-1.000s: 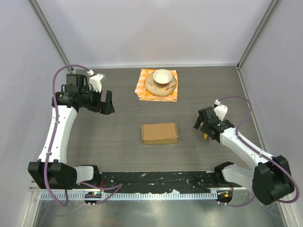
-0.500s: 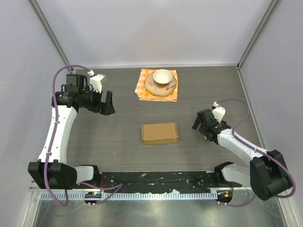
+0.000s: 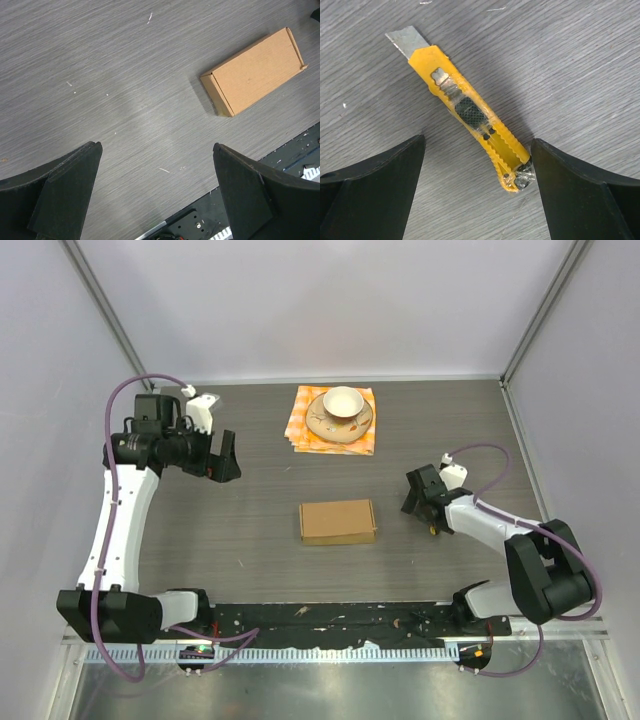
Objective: Unpack the express box
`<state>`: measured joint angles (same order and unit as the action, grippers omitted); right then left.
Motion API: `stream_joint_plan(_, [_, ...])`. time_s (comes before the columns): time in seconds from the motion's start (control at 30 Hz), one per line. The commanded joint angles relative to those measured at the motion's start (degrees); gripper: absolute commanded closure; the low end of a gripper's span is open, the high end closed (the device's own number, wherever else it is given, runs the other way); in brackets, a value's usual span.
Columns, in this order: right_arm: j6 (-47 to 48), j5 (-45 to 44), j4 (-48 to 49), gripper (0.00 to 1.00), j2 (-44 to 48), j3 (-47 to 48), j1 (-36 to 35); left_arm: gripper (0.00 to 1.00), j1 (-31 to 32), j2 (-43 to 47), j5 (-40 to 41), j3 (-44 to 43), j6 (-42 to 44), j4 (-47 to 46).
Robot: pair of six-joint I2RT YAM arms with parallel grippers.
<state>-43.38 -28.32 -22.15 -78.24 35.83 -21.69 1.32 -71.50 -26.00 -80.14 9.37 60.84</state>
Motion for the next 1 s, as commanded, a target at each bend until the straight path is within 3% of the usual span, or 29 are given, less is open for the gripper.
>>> stream_joint_plan(0.0, [-1.98, 0.98, 4.04, 0.11, 2.56, -0.67, -0.1, 0.0, -0.36, 1.81, 0.07, -2.04, 0.74, 0.69])
stream_joint_plan(0.23, [-2.77, 6.08, 8.17, 0.23, 2.92, -4.1, -0.37, 0.0, -0.27, 2.51, 0.69, -1.95, 1.0, 0.6])
stream_joint_plan(0.47, [-3.73, 5.73, 8.62, 0.33, 2.74, -5.77, -0.89, 0.0, -0.36, 2.95, 0.86, -2.04, 1.27, 0.86])
stream_joint_plan(0.57, [-3.91, 5.73, 8.7, 0.45, 2.22, -5.51, -0.89, 0.0, -0.36, 3.39, 1.3, -1.78, 1.45, 0.77])
stream_joint_plan(0.6, [-3.91, 5.99, 8.79, 0.53, 2.04, -5.51, -0.89, 0.0, -0.27, 3.48, 1.39, -1.78, 1.53, 0.95])
stream_joint_plan(0.97, [-0.32, 6.78, 7.82, 0.89, 2.91, -2.45, -3.44, 0.0, -0.35, 4.53, -0.02, -1.69, 1.97, 1.74])
